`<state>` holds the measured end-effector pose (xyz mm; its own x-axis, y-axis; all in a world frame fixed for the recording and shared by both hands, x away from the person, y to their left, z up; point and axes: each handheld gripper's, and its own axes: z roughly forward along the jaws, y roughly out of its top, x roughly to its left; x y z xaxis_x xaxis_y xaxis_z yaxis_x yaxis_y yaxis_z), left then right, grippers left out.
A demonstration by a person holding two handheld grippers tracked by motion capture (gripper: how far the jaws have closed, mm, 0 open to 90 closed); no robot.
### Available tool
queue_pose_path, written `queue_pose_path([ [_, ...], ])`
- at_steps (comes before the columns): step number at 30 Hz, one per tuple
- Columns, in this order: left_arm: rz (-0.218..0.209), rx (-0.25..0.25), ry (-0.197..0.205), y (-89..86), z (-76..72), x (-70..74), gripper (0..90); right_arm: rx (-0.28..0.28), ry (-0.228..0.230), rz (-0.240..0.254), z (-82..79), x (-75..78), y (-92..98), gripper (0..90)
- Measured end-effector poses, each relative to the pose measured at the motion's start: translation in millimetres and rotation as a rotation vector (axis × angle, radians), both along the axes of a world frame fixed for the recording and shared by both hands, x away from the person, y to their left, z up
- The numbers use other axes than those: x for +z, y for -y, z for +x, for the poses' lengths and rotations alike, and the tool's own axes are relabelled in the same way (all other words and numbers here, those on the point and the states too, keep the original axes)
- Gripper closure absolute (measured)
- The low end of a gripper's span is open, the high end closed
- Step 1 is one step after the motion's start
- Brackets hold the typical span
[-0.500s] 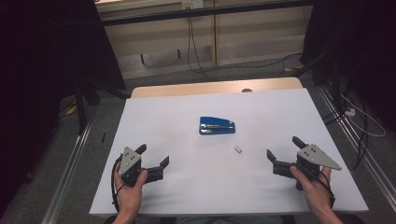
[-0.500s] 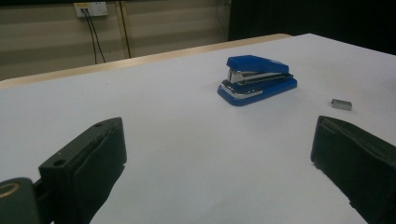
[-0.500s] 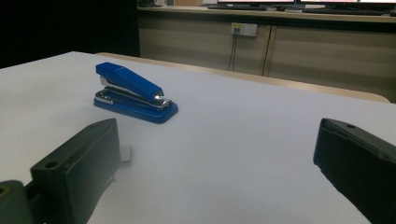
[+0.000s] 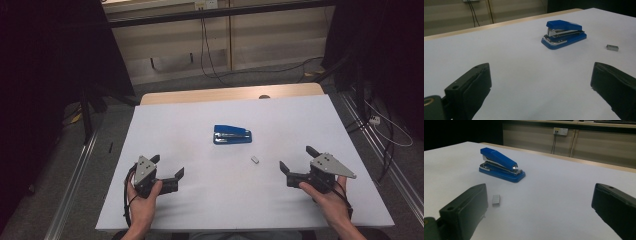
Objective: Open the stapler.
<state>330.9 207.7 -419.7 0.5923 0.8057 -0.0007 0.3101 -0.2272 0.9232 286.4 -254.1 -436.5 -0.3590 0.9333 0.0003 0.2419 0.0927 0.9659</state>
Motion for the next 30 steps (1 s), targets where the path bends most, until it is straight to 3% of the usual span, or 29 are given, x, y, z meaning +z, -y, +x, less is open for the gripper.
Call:
queue_pose_path([
  [10,-0.032,-0.021,0.024,2.6,4.0,3.2,3.5,0.044,-0.014,0.024,7.4,0.8,-7.5,0.1],
  [12,-0.039,-0.011,0.010,4.0,5.4,2.4,3.5,0.053,-0.014,0.024,9.3,2.4,-10.5,0.3],
  [13,-0.046,-0.003,-0.030,5.6,7.8,0.2,3.6,0.060,-0.011,0.023,10.1,3.2,-12.4,0.6],
  [14,-0.046,-0.003,-0.030,5.6,7.8,0.2,3.9,0.071,-0.005,0.028,10.7,3.9,-14.0,0.7],
  [16,-0.003,-0.024,-0.036,8.8,10.2,-2.2,5.2,0.086,0.005,0.025,11.8,5.4,-18.5,2.0],
  [21,0.009,-0.039,-0.060,15.5,15.0,-3.4,6.5,0.102,0.001,0.036,18.4,5.3,-26.7,1.8],
  [22,-0.005,-0.039,-0.088,18.2,16.8,-3.3,6.8,0.105,-0.002,0.037,22.1,4.9,-30.3,2.6],
  [25,0.020,-0.041,-0.076,22.0,15.3,-2.0,6.9,0.111,-0.016,0.050,26.1,4.9,-34.3,2.7],
  [28,-0.004,-0.059,-0.079,25.2,13.5,0.4,5.3,0.131,-0.019,0.058,29.7,8.0,-40.8,3.3],
  [30,0.008,-0.081,-0.063,30.2,16.4,0.9,5.2,0.122,-0.017,0.061,32.2,8.7,-42.9,3.6],
])
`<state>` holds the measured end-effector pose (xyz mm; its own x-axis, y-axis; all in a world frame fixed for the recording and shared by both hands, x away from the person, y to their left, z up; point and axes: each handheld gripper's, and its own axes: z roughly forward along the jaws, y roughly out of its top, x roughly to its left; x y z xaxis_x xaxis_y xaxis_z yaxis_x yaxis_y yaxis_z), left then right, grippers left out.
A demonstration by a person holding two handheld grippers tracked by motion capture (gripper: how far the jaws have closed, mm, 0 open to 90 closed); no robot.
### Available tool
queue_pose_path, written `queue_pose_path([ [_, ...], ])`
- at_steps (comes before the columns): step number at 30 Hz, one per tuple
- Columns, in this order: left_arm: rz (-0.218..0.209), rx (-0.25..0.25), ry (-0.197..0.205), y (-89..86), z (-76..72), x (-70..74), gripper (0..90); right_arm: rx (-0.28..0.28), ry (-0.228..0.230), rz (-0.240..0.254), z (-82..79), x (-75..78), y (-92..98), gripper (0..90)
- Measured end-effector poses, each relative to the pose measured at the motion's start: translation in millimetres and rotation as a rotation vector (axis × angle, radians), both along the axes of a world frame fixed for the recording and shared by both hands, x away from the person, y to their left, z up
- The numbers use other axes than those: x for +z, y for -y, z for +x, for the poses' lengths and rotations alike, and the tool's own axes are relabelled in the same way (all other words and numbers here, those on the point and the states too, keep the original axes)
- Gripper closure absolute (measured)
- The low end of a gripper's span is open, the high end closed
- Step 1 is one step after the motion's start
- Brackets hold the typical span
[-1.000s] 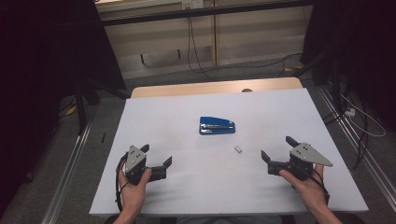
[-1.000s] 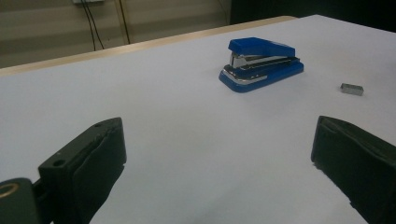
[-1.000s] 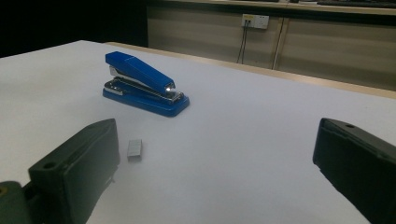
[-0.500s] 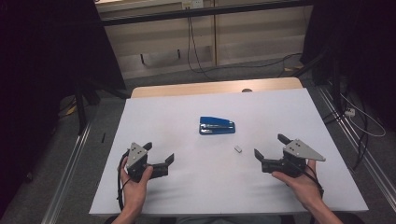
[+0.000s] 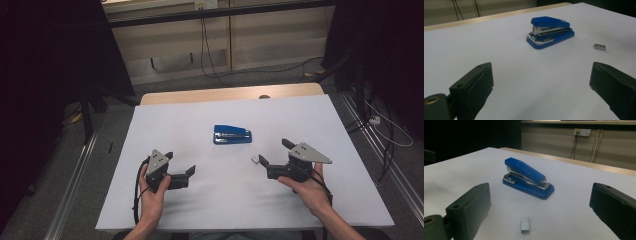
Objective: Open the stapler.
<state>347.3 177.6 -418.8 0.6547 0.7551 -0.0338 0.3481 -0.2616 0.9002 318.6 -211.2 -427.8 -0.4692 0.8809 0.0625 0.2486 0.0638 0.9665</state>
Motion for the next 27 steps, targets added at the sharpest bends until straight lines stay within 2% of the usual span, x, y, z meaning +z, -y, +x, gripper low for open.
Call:
queue_pose_path([
  [5,0.017,-0.015,0.018,9.7,7.5,-1.0,5.2,-0.004,-0.002,-0.017,6.7,-1.8,-4.4,4.9],
  [9,0.003,-0.030,0.012,18.7,15.0,-0.3,5.2,-0.004,-0.008,-0.029,12.7,-4.7,-9.2,5.8],
  [13,-0.010,-0.051,0.026,25.4,21.0,3.6,5.2,-0.004,-0.022,-0.019,18.5,-3.9,-13.3,6.3],
  [19,-0.026,-0.065,0.039,32.3,29.1,6.5,5.3,-0.004,0.004,-0.017,26.7,1.3,-19.9,7.2],
  [22,-0.048,-0.052,0.033,33.7,34.8,5.8,5.5,-0.010,0.011,-0.031,31.4,0.4,-23.2,8.2],
  [27,-0.036,-0.064,0.061,40.8,46.8,6.4,6.0,0.001,0.032,-0.072,41.5,-1.0,-30.3,8.7],
])
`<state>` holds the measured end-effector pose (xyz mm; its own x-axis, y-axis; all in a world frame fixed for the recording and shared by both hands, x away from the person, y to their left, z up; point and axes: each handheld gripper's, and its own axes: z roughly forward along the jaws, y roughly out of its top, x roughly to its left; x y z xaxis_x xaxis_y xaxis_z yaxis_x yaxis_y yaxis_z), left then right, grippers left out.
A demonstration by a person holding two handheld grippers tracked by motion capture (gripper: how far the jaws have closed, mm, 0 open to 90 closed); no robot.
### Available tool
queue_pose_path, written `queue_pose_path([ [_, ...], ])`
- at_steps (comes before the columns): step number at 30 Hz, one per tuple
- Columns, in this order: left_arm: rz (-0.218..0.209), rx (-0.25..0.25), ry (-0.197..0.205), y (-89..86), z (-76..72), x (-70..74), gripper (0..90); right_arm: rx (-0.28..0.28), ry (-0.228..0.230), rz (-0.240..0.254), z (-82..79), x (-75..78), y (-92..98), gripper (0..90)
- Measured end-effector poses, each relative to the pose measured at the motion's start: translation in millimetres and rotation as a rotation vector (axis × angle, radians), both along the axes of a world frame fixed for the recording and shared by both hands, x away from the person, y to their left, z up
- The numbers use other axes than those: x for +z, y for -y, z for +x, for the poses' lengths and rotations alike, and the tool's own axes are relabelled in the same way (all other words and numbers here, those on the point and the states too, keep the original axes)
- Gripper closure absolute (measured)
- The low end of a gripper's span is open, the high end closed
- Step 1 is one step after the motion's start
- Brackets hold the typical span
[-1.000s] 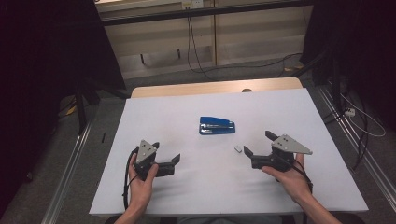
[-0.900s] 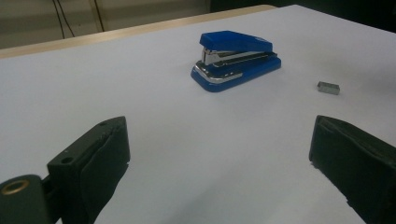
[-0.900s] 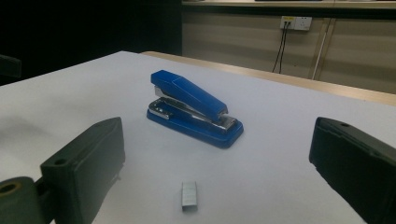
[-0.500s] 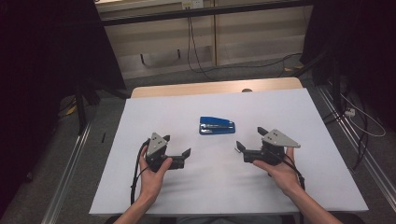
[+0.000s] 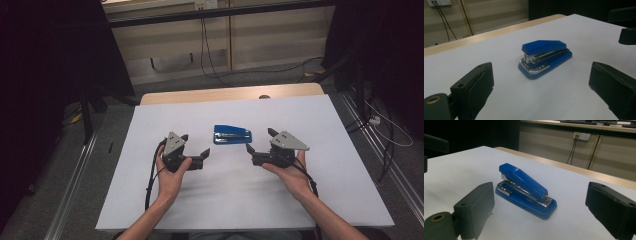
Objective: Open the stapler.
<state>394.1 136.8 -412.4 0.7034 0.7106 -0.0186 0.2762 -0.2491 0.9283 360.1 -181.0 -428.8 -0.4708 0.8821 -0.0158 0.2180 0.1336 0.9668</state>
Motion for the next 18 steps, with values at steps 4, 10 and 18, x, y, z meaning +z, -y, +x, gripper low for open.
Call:
queue_pose_path([
  [4,0.002,-0.006,0.009,3.0,5.2,0.1,6.0,0.034,0.008,-0.004,4.3,2.0,-6.2,11.9],
  [10,0.010,-0.011,0.007,5.0,15.1,2.0,6.3,0.044,-0.026,0.009,16.9,1.4,-9.3,18.0],
  [18,0.019,0.002,0.018,10.2,36.6,4.2,6.3,0.083,-0.061,-0.015,38.9,0.4,-17.9,23.0],
])
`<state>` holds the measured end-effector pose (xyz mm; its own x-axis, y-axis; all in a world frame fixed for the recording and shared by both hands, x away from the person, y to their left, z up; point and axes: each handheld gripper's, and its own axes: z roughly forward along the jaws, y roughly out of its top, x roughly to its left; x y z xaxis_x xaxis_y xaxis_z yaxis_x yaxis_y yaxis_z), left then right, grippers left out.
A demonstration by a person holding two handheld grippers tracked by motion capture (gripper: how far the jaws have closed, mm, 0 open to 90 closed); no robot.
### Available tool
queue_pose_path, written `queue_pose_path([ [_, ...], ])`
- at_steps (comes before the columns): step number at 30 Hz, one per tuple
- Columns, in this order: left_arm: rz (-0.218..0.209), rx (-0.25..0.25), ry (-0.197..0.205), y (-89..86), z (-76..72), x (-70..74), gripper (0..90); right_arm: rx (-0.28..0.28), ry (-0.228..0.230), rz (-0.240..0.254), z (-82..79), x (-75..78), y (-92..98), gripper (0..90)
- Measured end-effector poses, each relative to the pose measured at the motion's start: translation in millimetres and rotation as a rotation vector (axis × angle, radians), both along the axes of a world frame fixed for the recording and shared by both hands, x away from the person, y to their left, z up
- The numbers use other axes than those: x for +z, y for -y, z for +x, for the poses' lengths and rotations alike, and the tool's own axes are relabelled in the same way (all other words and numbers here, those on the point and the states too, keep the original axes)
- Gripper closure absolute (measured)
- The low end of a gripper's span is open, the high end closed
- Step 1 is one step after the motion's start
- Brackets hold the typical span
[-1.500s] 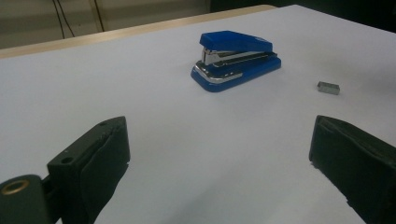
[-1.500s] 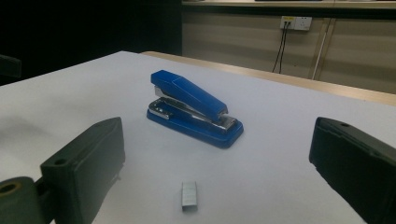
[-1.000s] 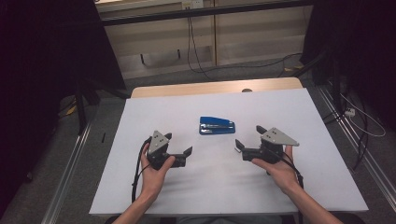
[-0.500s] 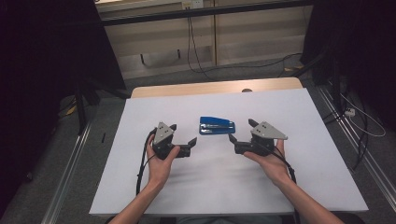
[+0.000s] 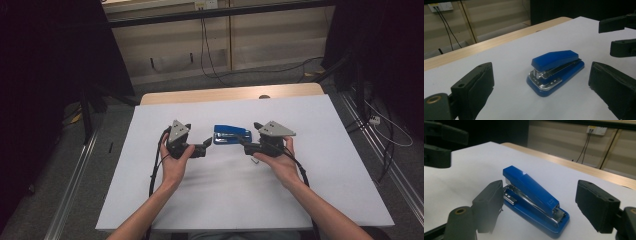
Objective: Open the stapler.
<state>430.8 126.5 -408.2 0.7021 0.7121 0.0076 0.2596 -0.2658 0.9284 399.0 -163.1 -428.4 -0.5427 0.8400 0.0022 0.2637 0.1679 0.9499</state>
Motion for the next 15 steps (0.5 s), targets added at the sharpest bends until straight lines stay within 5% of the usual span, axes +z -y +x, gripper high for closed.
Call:
queue_pose_path([
  [10,-0.012,0.012,-0.041,5.4,21.6,-16.3,6.9,0.032,-0.030,-0.014,20.8,-0.5,-9.3,31.7],
  [15,0.032,-0.004,-0.039,6.7,20.7,-18.3,6.4,0.073,-0.059,-0.019,18.7,-1.3,-8.6,38.3],
])
